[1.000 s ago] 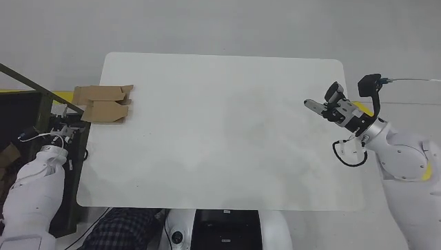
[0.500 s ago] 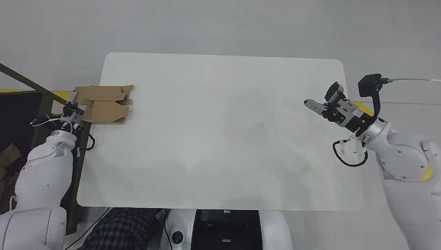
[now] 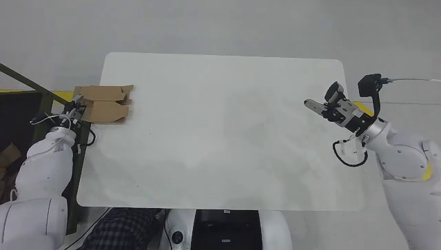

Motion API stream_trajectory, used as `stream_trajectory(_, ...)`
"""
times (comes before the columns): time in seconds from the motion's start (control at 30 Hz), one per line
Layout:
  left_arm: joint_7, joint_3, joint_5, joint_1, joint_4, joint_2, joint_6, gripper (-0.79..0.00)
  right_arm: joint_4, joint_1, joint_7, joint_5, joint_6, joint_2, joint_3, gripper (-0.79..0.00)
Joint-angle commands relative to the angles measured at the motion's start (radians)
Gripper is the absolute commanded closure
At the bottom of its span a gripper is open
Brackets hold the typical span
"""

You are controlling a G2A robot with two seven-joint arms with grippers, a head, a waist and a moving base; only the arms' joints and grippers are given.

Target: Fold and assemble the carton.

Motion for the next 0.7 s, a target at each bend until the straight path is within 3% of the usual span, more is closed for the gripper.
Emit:
stream_trajectory(0.0, -0.010, -0.009, -0.012, -0.009, 0.003, 0.002, 0.001, 0.000, 0.000, 0.000, 0.000, 0.000, 0.000, 0.000, 0.000, -0.785)
stream_trajectory(0.37, -0.215, -0.088, -0.157, -0.036, -0.072, 0.019, -0.011, 0.000, 0.000, 0.000, 0.000, 0.000, 0.000, 0.000, 0.000, -0.785)
stream_trajectory(0.67, -0.326, -0.097, -0.241, -0.044, -0.266, 0.006, 0.037, 0.000, 0.000, 0.000, 0.000, 0.000, 0.000, 0.000, 0.000, -0.785)
